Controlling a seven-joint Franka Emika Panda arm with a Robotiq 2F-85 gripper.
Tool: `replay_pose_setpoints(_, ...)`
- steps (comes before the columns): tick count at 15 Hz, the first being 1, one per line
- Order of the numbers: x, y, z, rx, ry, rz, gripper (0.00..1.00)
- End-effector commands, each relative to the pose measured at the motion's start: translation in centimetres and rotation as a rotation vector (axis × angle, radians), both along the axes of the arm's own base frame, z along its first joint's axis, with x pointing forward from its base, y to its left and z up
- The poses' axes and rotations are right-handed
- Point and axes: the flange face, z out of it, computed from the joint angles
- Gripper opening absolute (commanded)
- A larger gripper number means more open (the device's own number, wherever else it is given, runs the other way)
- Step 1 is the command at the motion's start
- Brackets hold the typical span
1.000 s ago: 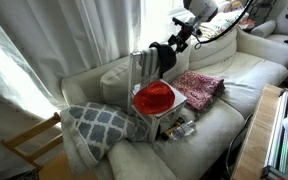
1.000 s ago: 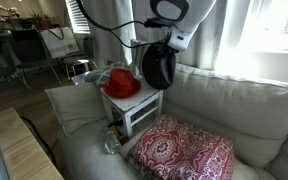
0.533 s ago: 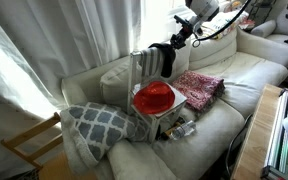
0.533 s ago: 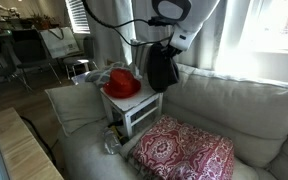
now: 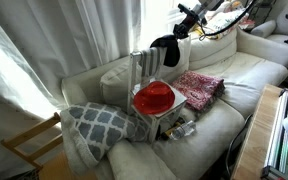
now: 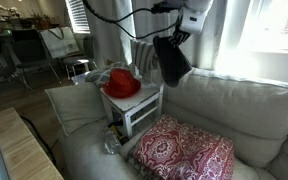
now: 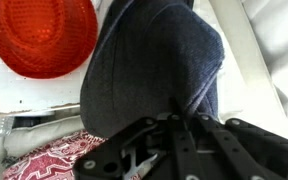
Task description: Put the hats on the seat of the chair then on the sofa
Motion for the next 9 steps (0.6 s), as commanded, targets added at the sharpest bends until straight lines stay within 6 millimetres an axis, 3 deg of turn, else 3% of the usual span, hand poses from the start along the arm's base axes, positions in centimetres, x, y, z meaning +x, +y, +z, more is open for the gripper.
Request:
replay_pose_setpoints(1,-1.2,0.6,4.3,-0.062,-0.026,0.189,0.02)
replay_pose_setpoints(9,-3.8,2.5,15.8,-0.24,-0.126,0.577,0.02)
